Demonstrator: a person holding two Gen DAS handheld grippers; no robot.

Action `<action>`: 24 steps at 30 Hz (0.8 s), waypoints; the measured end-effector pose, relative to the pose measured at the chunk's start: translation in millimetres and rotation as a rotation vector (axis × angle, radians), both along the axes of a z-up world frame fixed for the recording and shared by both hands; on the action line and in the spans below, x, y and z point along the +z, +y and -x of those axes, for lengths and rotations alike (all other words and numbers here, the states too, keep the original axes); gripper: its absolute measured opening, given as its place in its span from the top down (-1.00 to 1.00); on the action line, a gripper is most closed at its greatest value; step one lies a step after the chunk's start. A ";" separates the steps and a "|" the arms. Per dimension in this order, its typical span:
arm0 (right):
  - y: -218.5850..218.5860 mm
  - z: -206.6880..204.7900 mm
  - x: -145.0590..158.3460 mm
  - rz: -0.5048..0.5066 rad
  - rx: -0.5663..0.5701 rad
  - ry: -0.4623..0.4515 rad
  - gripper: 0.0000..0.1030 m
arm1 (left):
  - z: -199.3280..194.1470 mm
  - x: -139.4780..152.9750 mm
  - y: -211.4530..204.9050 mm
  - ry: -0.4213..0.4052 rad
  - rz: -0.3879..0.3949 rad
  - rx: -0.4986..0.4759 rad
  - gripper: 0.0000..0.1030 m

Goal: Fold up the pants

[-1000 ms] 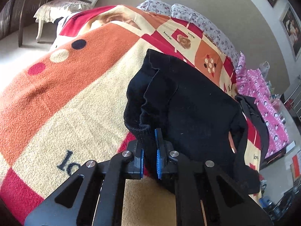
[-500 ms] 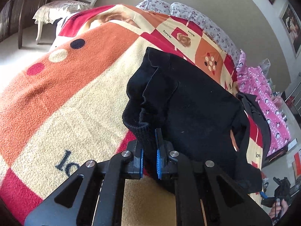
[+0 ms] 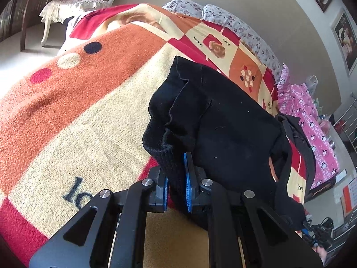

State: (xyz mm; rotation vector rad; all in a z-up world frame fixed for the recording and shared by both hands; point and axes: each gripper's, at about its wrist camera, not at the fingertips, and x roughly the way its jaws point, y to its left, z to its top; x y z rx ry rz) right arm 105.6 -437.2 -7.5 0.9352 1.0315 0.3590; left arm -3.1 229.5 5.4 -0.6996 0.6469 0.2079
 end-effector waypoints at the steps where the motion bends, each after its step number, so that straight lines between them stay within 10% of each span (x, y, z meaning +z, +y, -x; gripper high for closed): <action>1: -0.1 0.8 -0.4 0.015 0.007 -0.008 0.80 | -0.5 0.1 -0.3 0.003 0.000 0.001 0.83; 17: 12.5 56.5 18.4 0.079 0.209 0.054 0.93 | 152.8 1.4 34.6 0.020 0.168 0.163 0.93; 24: 27.6 98.8 6.8 0.056 0.281 0.085 0.93 | 166.3 -9.2 44.0 0.082 0.114 0.205 0.81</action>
